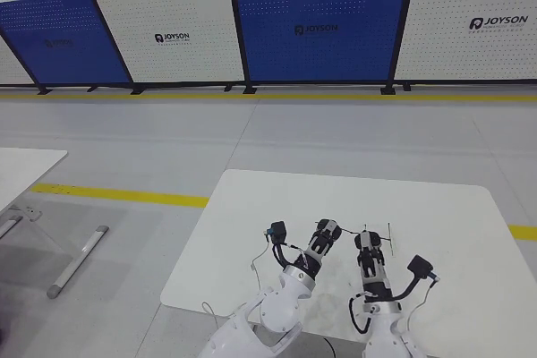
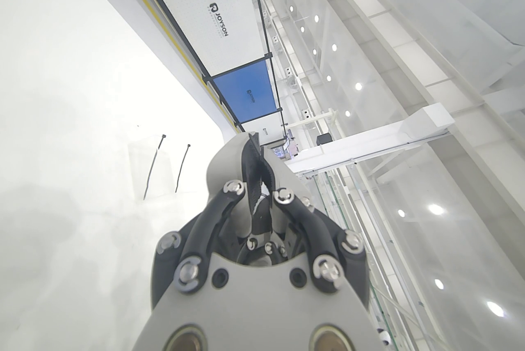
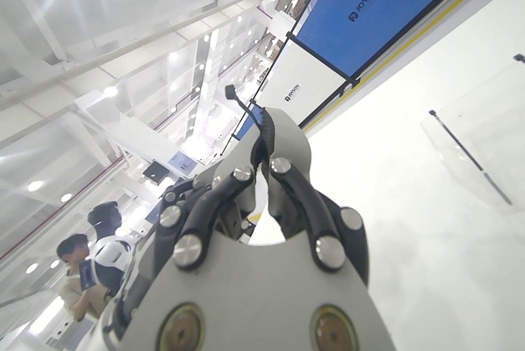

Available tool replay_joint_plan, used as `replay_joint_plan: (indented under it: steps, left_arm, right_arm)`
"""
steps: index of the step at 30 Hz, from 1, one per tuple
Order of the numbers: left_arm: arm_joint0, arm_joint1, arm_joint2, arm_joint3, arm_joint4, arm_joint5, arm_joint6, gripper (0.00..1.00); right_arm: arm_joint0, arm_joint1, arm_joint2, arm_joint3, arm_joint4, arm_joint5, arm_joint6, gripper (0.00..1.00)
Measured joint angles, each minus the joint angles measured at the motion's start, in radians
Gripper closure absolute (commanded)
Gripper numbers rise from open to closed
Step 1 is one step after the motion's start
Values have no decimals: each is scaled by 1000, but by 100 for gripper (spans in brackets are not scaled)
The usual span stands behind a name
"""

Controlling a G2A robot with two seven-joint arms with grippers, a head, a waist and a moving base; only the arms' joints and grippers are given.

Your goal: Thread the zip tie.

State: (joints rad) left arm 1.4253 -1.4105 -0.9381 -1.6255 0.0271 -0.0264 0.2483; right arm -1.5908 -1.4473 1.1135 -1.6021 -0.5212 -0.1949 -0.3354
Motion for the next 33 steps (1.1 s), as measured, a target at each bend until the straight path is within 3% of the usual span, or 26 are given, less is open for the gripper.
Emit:
replay_joint_plan:
  steps: [11, 33]
  left_arm:
    - [0, 0, 0, 0, 0, 0, 0, 100]
    - [9, -3, -3, -1, 9, -4, -2, 100]
  right_arm:
    - [20, 4, 18, 8, 109, -17, 160, 100]
    - [27, 4, 22, 23, 101, -19, 164, 100]
